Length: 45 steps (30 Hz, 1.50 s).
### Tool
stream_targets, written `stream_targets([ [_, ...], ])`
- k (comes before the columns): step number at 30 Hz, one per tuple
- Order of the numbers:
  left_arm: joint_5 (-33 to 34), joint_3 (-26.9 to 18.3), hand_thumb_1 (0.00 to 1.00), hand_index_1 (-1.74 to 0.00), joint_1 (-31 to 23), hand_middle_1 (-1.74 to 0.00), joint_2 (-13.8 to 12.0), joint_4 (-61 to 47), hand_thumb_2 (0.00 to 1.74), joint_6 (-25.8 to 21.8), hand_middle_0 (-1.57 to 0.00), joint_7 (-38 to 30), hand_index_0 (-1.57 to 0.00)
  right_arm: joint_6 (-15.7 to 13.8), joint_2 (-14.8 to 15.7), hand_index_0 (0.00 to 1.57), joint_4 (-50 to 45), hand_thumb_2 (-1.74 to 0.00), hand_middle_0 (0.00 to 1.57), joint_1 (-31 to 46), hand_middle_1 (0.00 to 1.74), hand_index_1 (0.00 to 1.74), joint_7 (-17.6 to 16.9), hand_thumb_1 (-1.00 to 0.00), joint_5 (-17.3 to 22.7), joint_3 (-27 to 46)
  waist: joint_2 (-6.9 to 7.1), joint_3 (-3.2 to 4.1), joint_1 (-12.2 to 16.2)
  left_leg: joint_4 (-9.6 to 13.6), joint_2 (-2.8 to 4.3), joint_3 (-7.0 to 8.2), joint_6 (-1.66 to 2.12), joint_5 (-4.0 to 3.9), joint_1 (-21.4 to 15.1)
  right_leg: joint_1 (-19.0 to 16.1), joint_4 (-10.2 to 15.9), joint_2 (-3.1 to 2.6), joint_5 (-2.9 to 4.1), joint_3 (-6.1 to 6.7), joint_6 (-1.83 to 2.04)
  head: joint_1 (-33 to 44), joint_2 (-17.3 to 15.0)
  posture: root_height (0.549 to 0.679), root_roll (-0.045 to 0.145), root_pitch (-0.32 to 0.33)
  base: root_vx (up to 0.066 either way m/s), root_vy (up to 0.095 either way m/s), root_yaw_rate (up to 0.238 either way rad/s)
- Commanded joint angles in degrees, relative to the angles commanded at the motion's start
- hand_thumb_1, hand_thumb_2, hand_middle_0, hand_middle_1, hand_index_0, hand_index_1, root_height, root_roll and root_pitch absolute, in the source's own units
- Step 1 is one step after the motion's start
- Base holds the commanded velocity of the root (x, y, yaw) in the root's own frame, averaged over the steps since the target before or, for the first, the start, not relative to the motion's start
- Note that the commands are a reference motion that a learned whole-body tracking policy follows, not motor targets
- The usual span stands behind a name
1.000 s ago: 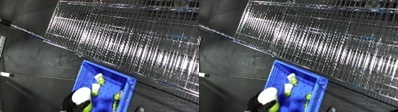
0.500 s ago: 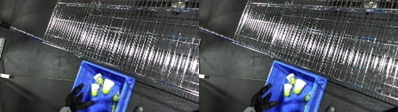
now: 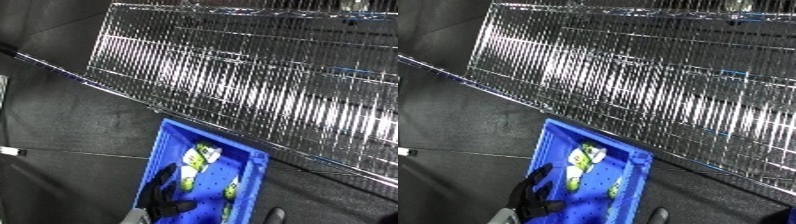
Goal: Pick up the object and place it into the box
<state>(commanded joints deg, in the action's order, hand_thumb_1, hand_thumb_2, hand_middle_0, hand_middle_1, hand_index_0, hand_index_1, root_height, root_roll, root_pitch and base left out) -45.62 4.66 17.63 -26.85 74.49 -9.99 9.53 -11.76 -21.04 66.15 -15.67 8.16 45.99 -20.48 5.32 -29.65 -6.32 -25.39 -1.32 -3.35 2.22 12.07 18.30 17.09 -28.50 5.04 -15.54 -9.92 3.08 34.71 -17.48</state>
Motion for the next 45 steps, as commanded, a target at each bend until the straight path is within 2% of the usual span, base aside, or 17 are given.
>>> stream_targets([
  [4,5.5,2.1,0.00,0.00,0.2,0.00,-0.3,-1.5,0.00,-5.1,0.00,-2.9,0.00,0.4,-0.2,0.00,-0.1,0.00,0.00,-1.1,0.00,0.00,-0.7,0.00,0.4,-0.3,-0.78,0.01,0.4,-0.6,0.08,0.40,0.01,0.18,0.3,0.6,-0.1,-0.15,0.45,0.49,0.13,-8.7,-1.2,0.659,0.036,0.048,-0.036,0.013,-0.126],
  [8,8.0,4.0,0.00,0.00,0.1,0.00,-0.2,-3.6,0.00,-8.4,0.00,-4.8,0.00,0.4,-0.6,0.00,-0.3,0.00,0.00,-2.3,0.00,0.00,-1.5,0.00,1.0,-0.1,-1.54,0.04,0.8,-1.3,0.20,0.97,0.08,0.37,0.5,1.0,0.0,-0.39,1.16,1.10,0.35,-18.8,-3.4,0.659,0.036,0.049,-0.036,0.041,-0.134],
  [12,11.6,5.9,0.00,0.00,-0.1,0.00,0.7,-6.1,0.00,-11.2,0.00,-6.9,0.00,1.8,-1.5,0.00,-0.3,0.00,0.00,-3.4,0.00,0.00,-1.7,0.00,0.0,0.4,-1.89,0.23,1.2,-1.1,0.34,1.27,0.19,0.10,0.4,1.2,0.5,-0.76,1.88,1.61,0.43,-30.3,-5.4,0.660,0.035,0.049,-0.024,0.049,-0.100],
  [15,11.3,7.1,0.00,0.00,0.0,0.00,1.8,-7.4,0.00,-10.1,0.00,-6.1,0.00,2.5,-2.1,0.00,0.3,0.00,0.00,-4.0,0.00,0.00,-1.6,0.00,-0.3,1.1,-2.23,0.34,1.3,-0.5,0.38,1.24,0.17,-0.28,0.1,1.2,0.2,-0.77,2.03,1.63,0.47,-36.4,-5.6,0.660,0.033,0.046,-0.004,0.035,-0.052],
  [21,9.5,8.4,0.00,0.00,0.0,0.00,3.1,-7.9,0.00,-6.7,0.00,-2.0,0.00,3.1,-3.2,0.00,1.3,0.00,0.00,-4.6,0.00,0.00,-0.5,0.00,-1.4,2.2,-3.09,0.17,1.7,-0.5,0.36,1.29,-0.06,-0.37,0.0,1.9,-1.1,-0.28,2.15,1.52,0.59,-43.5,-4.4,0.658,0.032,0.042,0.000,0.027,-0.028],
  [27,8.0,9.3,0.00,0.00,-0.2,0.00,4.0,-7.6,0.00,-3.7,0.00,0.2,0.00,3.4,-4.0,0.00,1.2,0.00,0.00,-4.8,0.00,0.00,0.1,0.00,-3.2,2.8,-4.28,-0.01,2.5,-0.2,0.25,1.28,-0.27,-0.50,-0.4,2.2,-1.8,0.03,2.08,1.68,0.62,-46.5,-2.2,0.658,0.033,0.038,0.009,0.039,-0.065],
  [31,7.7,9.6,0.00,0.00,-0.8,0.00,4.5,-7.2,0.00,-1.6,0.00,1.5,0.00,3.4,-4.2,0.00,0.9,0.00,0.00,-4.5,0.00,0.00,0.2,0.00,-4.3,3.1,-4.85,0.19,2.9,0.2,0.21,1.36,-0.31,-0.64,-0.8,2.2,-1.8,0.09,2.14,1.83,0.66,-46.2,-0.9,0.658,0.034,0.037,0.024,0.023,-0.062],
  [34,7.7,9.7,0.00,0.00,-1.4,0.00,4.8,-6.6,0.00,0.0,0.00,3.1,0.00,3.4,-4.2,0.00,0.7,0.00,0.00,-4.1,0.00,0.00,0.4,0.00,-4.9,3.3,-5.05,0.63,3.2,1.2,0.29,1.42,-0.24,-1.02,-1.5,1.8,-1.0,0.07,2.46,1.92,0.79,-45.8,-0.7,0.659,0.035,0.038,0.044,0.002,-0.049],
  [37,7.9,9.9,0.00,0.00,-2.1,0.00,5.0,-6.2,0.00,1.2,0.00,4.1,0.00,3.4,-4.0,0.00,0.7,0.00,0.00,-3.5,0.00,0.00,0.5,0.00,-5.5,3.3,-5.21,1.39,3.4,3.3,0.46,1.40,-0.06,-1.76,-2.6,0.9,0.8,0.04,3.04,2.04,1.09,-45.1,-0.8,0.661,0.035,0.041,0.060,-0.006,-0.034],
  [41,8.3,9.9,0.00,0.00,-3.0,0.00,5.2,-5.9,0.00,2.3,0.00,4.7,0.00,3.3,-3.6,0.00,1.0,0.00,0.00,-2.4,0.00,0.00,0.8,0.00,-6.3,3.3,-5.38,2.83,3.6,7.2,0.87,1.37,0.46,-3.09,-4.6,-0.7,4.2,0.02,4.14,2.07,1.77,-44.0,-2.0,0.664,0.034,0.047,0.077,-0.012,-0.004],
  [45,9.2,9.9,0.00,0.00,-4.2,0.00,5.4,-5.4,0.00,3.4,0.00,5.6,0.00,3.4,-2.8,0.00,1.3,0.00,0.00,-1.0,0.00,0.00,1.1,0.00,-6.9,3.3,-5.25,4.69,3.7,12.7,1.43,1.32,1.22,-5.00,-7.5,-3.3,8.9,0.09,5.50,1.71,2.51,-43.0,-3.7,0.669,0.035,0.052,0.094,-0.030,0.023],
])
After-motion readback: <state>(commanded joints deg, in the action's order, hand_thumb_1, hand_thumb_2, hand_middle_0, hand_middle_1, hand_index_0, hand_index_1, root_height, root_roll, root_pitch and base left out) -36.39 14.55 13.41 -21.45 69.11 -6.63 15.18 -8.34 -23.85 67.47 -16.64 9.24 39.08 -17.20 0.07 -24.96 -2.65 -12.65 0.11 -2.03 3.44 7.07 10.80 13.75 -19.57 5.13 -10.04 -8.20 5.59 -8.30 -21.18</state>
